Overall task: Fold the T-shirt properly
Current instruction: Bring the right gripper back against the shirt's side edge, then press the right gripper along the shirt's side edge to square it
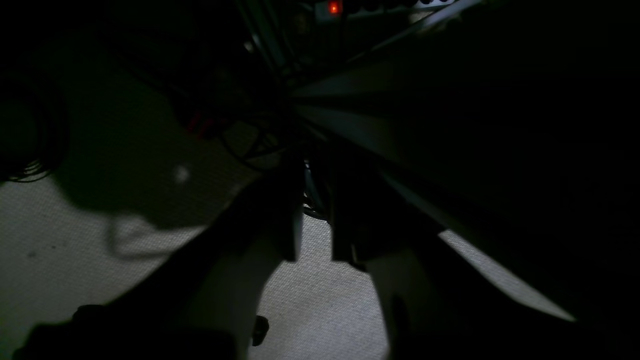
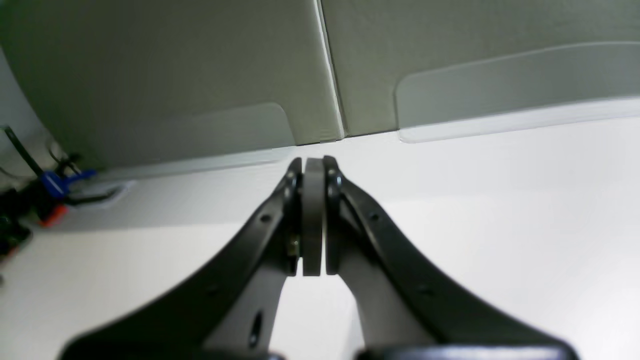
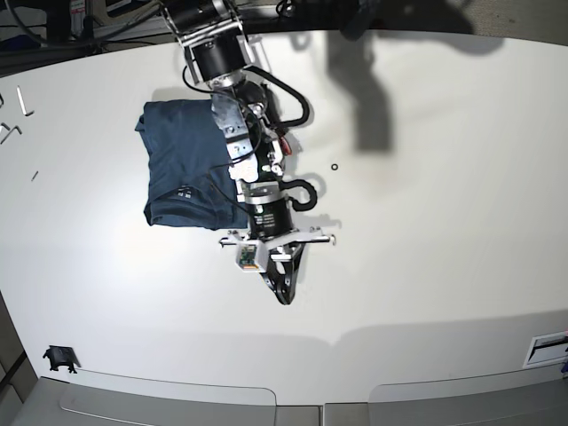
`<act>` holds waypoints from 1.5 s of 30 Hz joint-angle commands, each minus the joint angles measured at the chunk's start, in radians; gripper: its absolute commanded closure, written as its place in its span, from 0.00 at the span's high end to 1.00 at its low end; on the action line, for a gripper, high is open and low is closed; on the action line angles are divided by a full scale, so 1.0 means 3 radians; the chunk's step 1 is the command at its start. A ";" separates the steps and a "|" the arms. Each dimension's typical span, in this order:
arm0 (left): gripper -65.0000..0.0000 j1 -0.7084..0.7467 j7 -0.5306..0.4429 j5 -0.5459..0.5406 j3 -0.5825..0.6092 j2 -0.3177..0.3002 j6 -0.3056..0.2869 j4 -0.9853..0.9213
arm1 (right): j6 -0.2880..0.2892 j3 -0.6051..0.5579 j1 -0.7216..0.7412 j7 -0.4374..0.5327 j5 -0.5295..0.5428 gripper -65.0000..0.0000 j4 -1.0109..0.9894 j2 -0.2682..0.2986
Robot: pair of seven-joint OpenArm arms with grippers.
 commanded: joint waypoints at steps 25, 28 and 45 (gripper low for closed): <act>0.12 0.0038 -0.0095 0.0009 0.0005 0.0009 -0.0034 0.0015 | -0.0163 0.0525 0.0055 0.0158 -0.0432 0.00 0.0061 -0.0182; 0.12 0.0038 -0.0095 0.0009 0.0005 0.0009 -0.0034 0.0015 | -0.0161 0.0525 0.0056 0.0183 -0.1172 0.00 0.0061 -0.0182; 0.12 0.0038 -0.0095 0.0009 0.0005 0.0009 -0.0034 0.0015 | -0.0163 0.0525 0.0055 0.0562 -0.1277 0.00 0.0061 -0.0182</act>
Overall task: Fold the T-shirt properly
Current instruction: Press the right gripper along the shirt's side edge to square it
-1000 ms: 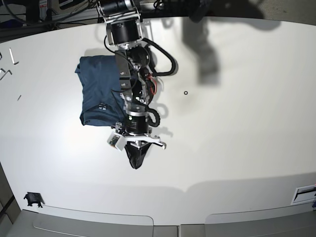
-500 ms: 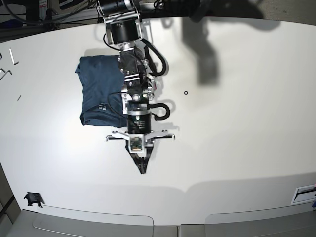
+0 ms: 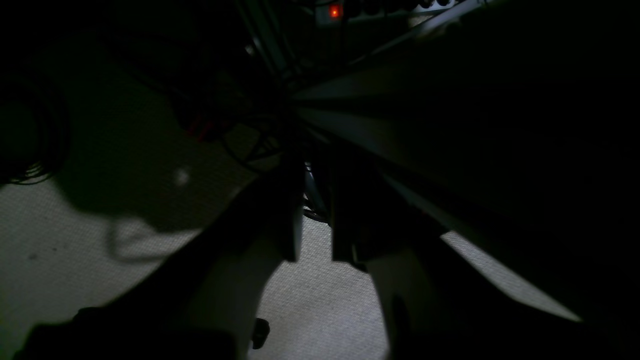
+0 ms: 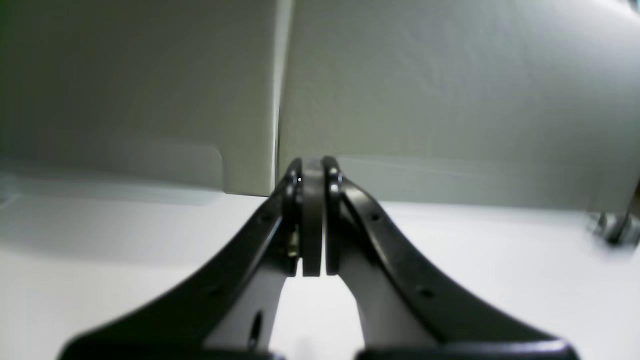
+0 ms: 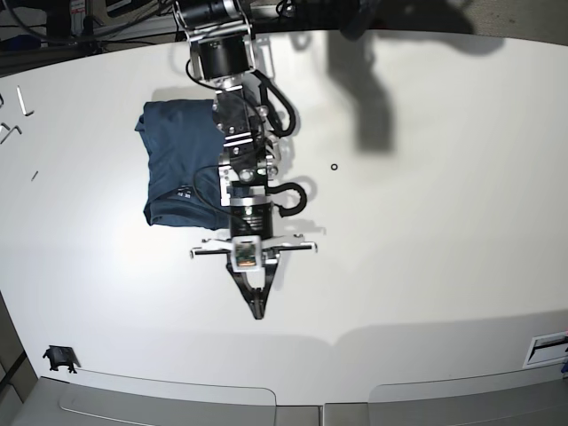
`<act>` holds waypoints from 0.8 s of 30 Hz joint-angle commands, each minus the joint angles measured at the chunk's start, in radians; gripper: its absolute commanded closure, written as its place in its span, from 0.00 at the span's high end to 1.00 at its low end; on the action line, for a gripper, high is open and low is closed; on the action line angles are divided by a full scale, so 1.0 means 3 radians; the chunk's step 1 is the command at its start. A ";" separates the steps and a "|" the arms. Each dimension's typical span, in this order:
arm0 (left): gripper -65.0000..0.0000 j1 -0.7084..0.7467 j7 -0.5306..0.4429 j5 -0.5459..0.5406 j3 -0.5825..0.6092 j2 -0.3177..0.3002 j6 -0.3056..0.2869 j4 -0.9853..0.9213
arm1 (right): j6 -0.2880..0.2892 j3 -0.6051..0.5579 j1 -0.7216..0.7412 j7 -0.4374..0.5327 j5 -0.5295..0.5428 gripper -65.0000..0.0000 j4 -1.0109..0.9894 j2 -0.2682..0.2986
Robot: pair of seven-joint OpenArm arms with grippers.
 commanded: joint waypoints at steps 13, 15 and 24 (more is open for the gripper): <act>0.12 0.0037 -0.0057 0.0011 0.0005 0.0019 -0.0034 0.0015 | -0.0019 -0.0004 -0.0019 0.0093 0.1500 0.00 0.0060 -0.0023; 0.12 0.0037 -0.0058 0.0011 0.0005 0.0019 -0.0034 0.0015 | -0.0019 -0.0004 -0.0053 0.0092 0.1223 0.00 0.0061 -0.0023; 0.12 0.0038 -0.0066 0.0018 0.0005 0.0018 -0.0034 0.0015 | -0.0019 -0.0004 -0.0120 0.0132 -0.0537 0.00 0.0061 -0.0023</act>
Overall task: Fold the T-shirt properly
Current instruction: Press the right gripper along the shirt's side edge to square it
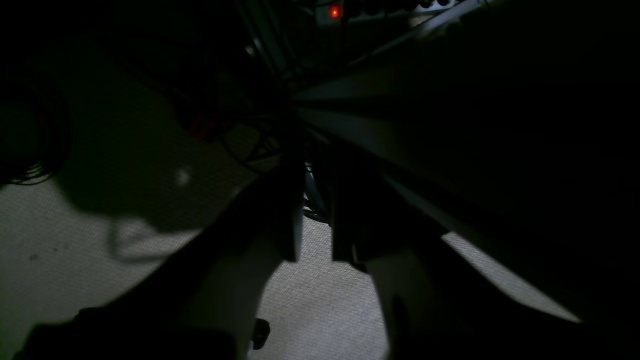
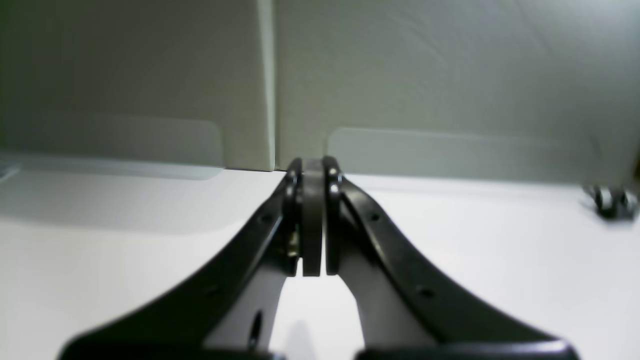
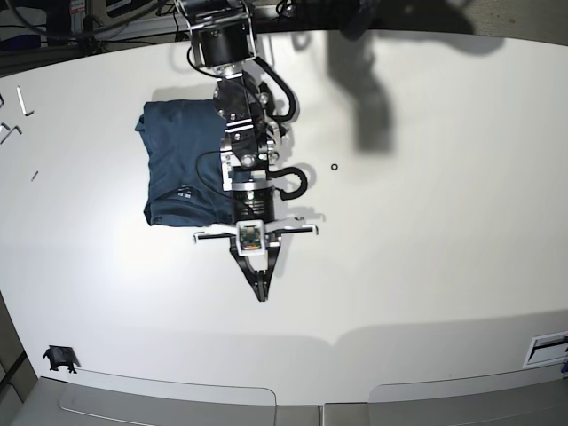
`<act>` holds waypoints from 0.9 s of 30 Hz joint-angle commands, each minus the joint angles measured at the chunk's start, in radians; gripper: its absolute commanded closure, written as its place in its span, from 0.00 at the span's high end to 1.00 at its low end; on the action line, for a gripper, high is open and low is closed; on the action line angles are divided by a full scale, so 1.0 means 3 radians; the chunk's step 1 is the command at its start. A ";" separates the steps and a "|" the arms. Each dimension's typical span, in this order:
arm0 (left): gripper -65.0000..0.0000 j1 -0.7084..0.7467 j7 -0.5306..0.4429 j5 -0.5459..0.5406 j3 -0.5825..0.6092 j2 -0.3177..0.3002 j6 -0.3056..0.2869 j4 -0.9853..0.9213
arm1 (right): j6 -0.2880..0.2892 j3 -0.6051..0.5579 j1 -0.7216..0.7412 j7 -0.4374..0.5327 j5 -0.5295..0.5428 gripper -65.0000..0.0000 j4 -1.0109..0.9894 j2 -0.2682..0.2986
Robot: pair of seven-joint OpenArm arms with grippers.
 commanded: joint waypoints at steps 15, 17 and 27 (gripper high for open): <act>0.12 0.0038 -0.0066 0.0015 0.0005 0.0019 -0.0036 0.0015 | -0.0013 -0.0004 0.0072 0.0103 -0.0178 0.00 0.0061 -0.0023; 0.12 0.0038 -0.0066 0.0015 0.0005 0.0019 -0.0036 0.0015 | -0.0013 -0.0004 0.0072 0.0103 -0.0341 0.00 0.0061 -0.0023; 0.12 0.0038 -0.0066 0.0015 0.0005 0.0019 -0.0036 0.0015 | -0.0013 -0.0004 0.0074 0.0103 -0.0420 0.00 0.0061 -0.0023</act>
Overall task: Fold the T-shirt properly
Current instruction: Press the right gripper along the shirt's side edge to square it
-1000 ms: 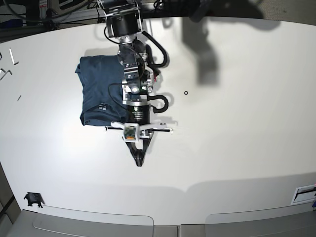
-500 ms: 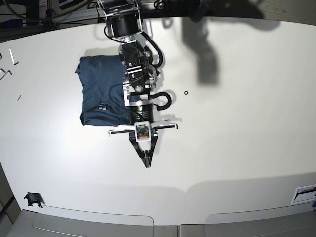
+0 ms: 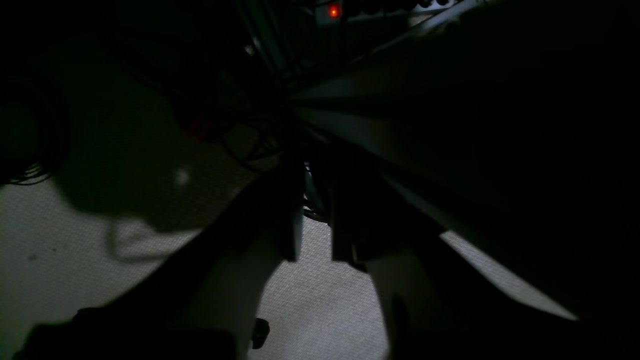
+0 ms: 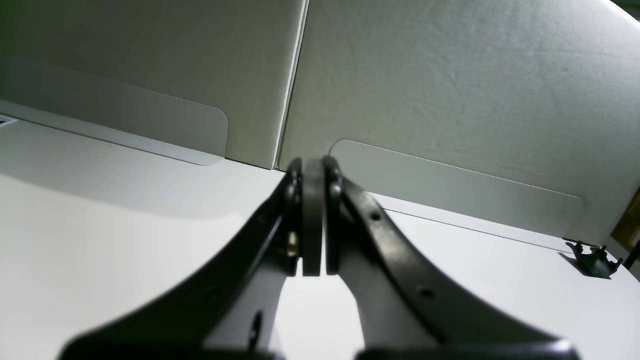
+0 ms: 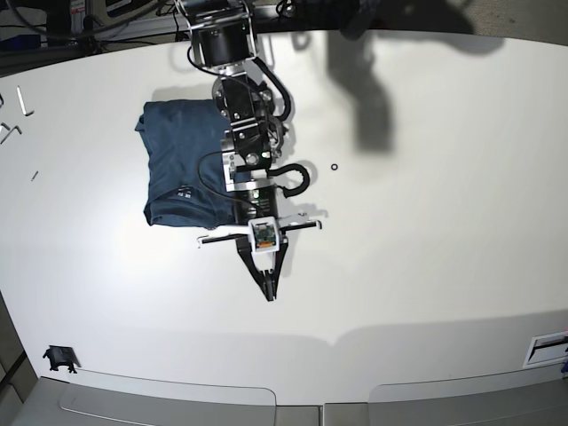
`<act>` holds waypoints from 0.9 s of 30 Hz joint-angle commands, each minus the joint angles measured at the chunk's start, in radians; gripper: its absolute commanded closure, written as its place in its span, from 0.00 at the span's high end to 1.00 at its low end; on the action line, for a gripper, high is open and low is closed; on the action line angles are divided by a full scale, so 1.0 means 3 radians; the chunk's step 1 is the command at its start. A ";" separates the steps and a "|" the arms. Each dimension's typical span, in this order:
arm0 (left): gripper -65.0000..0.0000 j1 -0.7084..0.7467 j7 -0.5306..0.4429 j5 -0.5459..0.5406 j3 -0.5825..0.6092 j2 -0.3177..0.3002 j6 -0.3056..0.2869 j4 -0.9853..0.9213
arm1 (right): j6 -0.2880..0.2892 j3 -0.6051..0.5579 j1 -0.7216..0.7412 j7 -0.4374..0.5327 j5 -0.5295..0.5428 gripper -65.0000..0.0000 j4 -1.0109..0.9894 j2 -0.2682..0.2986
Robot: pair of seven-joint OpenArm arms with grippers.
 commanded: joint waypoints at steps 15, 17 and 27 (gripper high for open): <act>0.12 0.0037 -0.0065 0.0015 0.0005 0.0018 -0.0036 0.0015 | -0.0024 -0.0005 0.0075 0.0104 -0.0088 0.00 0.0061 -0.0025; 0.12 0.0038 -0.0065 0.0015 0.0005 0.0017 -0.0036 0.0015 | -0.0024 -0.0009 0.0075 0.0104 -0.0088 0.00 0.0061 -0.0025; 0.12 0.0038 -0.0065 0.0014 0.0005 0.0018 -0.0036 0.0015 | -0.0025 -0.0062 0.0076 0.0106 -0.0084 0.00 0.0061 -0.0025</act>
